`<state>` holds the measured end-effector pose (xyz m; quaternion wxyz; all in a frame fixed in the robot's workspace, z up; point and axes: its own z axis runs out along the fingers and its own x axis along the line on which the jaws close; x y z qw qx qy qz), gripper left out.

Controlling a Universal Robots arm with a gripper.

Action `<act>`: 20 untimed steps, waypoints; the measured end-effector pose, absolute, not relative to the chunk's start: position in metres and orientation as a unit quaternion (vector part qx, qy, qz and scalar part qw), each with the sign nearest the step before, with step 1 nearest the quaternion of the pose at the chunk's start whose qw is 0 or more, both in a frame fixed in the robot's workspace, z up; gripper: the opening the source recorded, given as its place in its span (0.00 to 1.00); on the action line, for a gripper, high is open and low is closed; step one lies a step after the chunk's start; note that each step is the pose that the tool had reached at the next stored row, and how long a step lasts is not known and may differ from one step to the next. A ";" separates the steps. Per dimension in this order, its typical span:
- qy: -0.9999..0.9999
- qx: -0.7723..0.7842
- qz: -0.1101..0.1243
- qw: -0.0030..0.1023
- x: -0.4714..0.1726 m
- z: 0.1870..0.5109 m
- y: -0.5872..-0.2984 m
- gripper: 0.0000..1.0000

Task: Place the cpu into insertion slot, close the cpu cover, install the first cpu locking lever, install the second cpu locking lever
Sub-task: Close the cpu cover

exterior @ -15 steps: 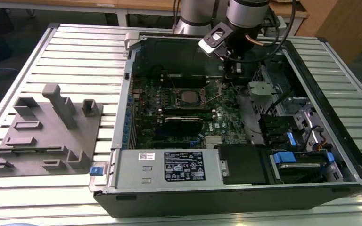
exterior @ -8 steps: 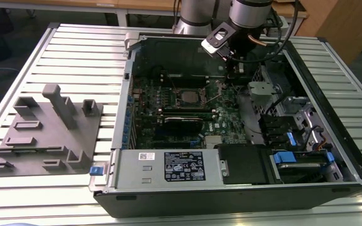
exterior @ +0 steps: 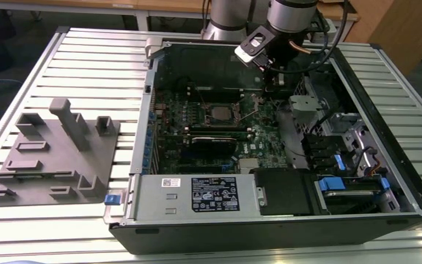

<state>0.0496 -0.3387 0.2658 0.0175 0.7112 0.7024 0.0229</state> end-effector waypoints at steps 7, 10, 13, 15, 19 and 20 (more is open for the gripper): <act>0.702 0.711 0.023 0.018 0.050 0.260 -0.339 0.11; 0.702 0.711 0.023 0.017 0.050 0.260 -0.339 0.11; 0.702 0.711 0.023 0.017 0.050 0.260 -0.339 0.11; 0.702 0.711 0.024 0.017 0.050 0.259 -0.339 0.11; 0.702 0.711 0.024 0.017 0.050 0.258 -0.339 0.11; 0.702 0.711 0.024 0.017 0.050 0.258 -0.339 0.11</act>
